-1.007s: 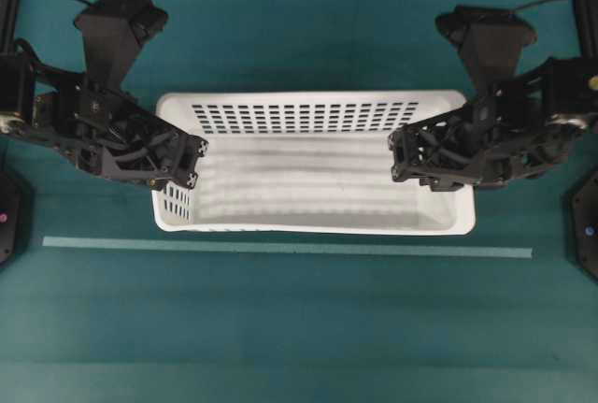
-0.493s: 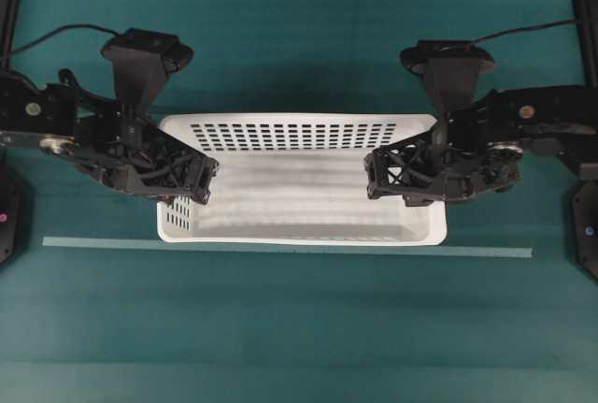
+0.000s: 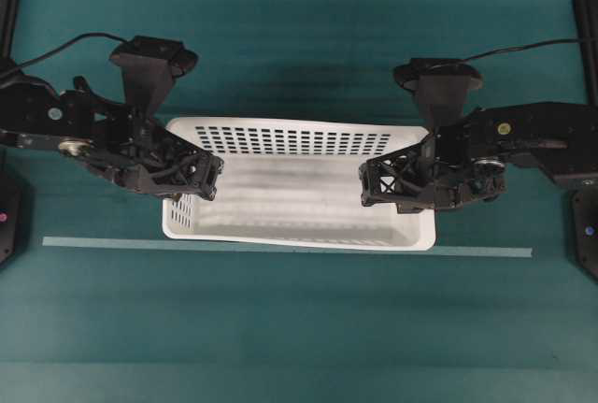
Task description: Lift the white basket with both hands.
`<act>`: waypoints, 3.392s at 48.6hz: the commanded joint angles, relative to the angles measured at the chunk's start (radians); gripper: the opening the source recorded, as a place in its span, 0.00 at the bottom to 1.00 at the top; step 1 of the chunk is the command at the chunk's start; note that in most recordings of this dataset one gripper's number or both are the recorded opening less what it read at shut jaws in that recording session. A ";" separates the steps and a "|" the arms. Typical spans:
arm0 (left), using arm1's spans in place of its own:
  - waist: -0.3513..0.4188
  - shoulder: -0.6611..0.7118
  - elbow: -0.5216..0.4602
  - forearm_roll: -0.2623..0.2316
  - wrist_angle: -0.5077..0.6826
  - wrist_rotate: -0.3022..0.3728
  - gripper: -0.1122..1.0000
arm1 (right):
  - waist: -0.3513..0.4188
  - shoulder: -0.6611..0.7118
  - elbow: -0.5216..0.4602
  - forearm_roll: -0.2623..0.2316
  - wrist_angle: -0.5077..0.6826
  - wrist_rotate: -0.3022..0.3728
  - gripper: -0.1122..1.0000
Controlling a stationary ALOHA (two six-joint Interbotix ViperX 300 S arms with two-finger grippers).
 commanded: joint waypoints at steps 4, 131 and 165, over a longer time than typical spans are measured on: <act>-0.012 0.048 -0.009 0.008 -0.054 0.014 0.18 | 0.028 0.026 0.003 -0.006 -0.063 -0.014 0.28; -0.037 -0.106 0.031 0.005 -0.141 0.077 0.93 | -0.055 -0.221 0.137 -0.028 -0.190 -0.080 0.98; -0.072 -0.512 0.061 0.005 -0.167 0.339 0.92 | -0.017 -0.692 0.201 -0.029 -0.376 -0.331 0.97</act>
